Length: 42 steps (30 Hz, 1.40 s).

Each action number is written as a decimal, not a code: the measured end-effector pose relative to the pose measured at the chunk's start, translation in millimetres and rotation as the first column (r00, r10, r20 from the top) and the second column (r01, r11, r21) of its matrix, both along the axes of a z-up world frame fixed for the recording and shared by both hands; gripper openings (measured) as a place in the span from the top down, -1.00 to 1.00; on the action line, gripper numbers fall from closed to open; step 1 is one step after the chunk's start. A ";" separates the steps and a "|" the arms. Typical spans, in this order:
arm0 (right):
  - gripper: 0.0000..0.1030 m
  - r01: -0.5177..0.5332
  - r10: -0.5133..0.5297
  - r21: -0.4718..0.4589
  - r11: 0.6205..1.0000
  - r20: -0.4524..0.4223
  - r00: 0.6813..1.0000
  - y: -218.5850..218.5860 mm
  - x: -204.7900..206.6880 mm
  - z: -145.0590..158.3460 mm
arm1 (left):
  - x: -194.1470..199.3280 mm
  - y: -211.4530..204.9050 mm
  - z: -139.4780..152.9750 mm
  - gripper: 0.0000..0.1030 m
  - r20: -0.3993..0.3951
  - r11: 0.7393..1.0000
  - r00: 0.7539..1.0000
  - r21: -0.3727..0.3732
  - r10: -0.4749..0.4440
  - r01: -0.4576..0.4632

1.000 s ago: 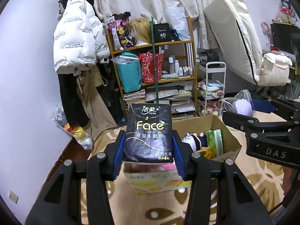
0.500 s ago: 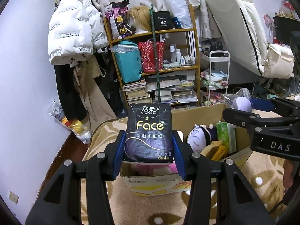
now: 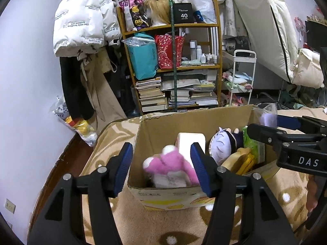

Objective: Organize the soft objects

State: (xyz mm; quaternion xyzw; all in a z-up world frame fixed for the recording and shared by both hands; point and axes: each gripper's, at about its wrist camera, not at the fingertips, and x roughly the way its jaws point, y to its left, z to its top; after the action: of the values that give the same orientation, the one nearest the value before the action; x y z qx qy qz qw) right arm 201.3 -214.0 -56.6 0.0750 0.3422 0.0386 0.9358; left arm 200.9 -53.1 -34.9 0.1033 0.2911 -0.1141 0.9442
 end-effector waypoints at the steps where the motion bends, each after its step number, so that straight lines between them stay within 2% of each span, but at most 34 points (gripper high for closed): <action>1: -0.55 -0.002 0.002 -0.003 1.000 -0.001 1.000 0.7 -0.6 -0.1 | -0.3 1.0 0.6 -0.23 -0.001 1.000 1.000 -0.001 0.003 -0.003; 11: -0.60 -0.009 0.009 -0.058 0.998 0.012 1.000 8.9 -15.6 11.7 | -19.2 13.3 11.9 -0.49 0.000 0.999 0.999 0.014 0.039 -0.039; 12: -0.63 -0.009 0.010 -0.063 0.998 0.019 1.000 9.5 -18.1 14.5 | -22.9 13.8 14.6 -0.52 0.006 0.999 0.999 0.021 0.040 -0.040; 13: -0.79 -0.005 0.007 -0.070 0.998 0.028 1.000 10.1 -21.4 18.0 | -26.3 13.9 17.4 -0.53 0.014 0.999 0.999 0.030 0.043 -0.043; 15: -0.93 0.015 -0.010 -0.081 0.997 0.067 0.998 10.5 -31.2 25.9 | -35.1 14.9 24.6 -0.60 0.028 0.997 0.998 0.050 0.052 -0.053; 22: -0.93 0.028 -0.022 -0.070 0.997 0.080 0.997 7.7 -58.0 47.5 | -62.9 22.4 51.5 -0.70 0.054 0.996 0.997 0.065 0.054 -0.057; 30: -0.94 0.034 -0.022 -0.097 0.995 0.115 0.993 9.1 -94.0 83.7 | -99.6 23.3 81.1 -0.74 0.106 0.990 0.993 0.127 0.047 -0.061; 33: -0.94 0.030 -0.014 -0.139 0.990 0.115 0.993 12.6 -108.0 97.3 | -113.7 27.3 91.8 -0.83 0.106 0.992 0.993 0.109 0.048 -0.060; 37: -0.94 0.026 -0.005 -0.180 0.983 0.116 0.993 16.7 -129.9 111.0 | -128.8 39.4 104.0 -0.83 0.054 0.998 0.996 0.015 0.067 -0.068; 39: -0.94 0.026 -0.003 -0.190 0.981 0.119 0.993 18.1 -143.5 116.2 | -136.9 45.1 109.2 -0.83 0.053 0.997 0.995 -0.013 0.080 -0.079; 42: -0.94 0.021 0.001 -0.183 0.983 0.120 0.993 19.5 -160.5 120.5 | -153.5 50.4 116.1 -0.83 0.065 0.996 0.994 -0.016 0.089 -0.088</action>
State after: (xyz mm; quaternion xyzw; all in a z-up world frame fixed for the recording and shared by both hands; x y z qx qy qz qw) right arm 40.8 -194.5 64.0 -0.0127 0.2871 0.0066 0.9578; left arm 47.4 -2.7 81.2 0.0878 0.2635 -0.0708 0.9581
